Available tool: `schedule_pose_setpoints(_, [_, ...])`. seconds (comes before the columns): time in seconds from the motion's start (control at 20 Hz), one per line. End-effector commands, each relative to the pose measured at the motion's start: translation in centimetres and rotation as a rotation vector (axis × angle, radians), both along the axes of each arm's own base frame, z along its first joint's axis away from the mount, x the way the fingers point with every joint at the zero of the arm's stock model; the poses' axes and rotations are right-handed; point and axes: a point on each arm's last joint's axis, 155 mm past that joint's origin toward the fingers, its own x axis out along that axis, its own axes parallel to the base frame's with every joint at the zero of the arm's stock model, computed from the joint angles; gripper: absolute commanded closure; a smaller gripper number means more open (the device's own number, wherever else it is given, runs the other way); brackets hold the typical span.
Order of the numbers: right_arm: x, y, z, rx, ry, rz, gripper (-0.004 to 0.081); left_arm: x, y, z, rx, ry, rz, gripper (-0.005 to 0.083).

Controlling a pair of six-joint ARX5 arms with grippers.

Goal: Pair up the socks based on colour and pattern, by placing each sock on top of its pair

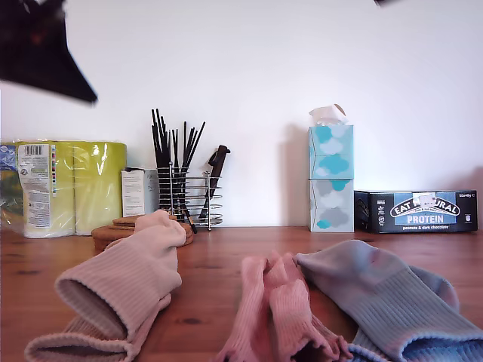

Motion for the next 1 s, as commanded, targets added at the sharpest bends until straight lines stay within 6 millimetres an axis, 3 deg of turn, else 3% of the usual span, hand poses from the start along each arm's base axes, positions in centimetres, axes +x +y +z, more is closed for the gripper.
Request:
schedule_pose_setpoints(0.0, [-0.5,-1.5,1.3,0.048,-0.058,-0.035,0.0781,-0.5,1.2,-0.9,-0.023,-0.001,0.041,0.0793])
schedule_pose_setpoints(0.15, [-1.5,-2.8,0.1,0.08,-0.045,-0.06,0.0781,-2.0,3.4,-1.0,-0.043,-0.038,0.101,0.0793])
schedule_pose_setpoints(0.3, [-3.6,-3.1,-0.4,0.079,-0.021,-0.045,0.0781,-4.2,4.9,0.3,-0.089,-0.095,0.143,0.0793])
schedule_pose_setpoints(0.55, [-7.6,-3.2,0.2,0.111,-0.021,-0.002,0.0781,-8.4,5.1,1.8,-0.151,-0.105,0.137,0.0793])
schedule_pose_setpoints(0.7, [-9.6,-3.1,-0.5,0.154,0.036,0.012,0.0781,-10.1,4.9,1.6,-0.214,-0.058,0.137,0.0793])
schedule_pose_setpoints(0.95, [-10.0,-3.2,-2.3,0.132,0.11,0.005,0.0781,-10.7,5.0,0.5,-0.203,-0.015,0.143,0.0793])
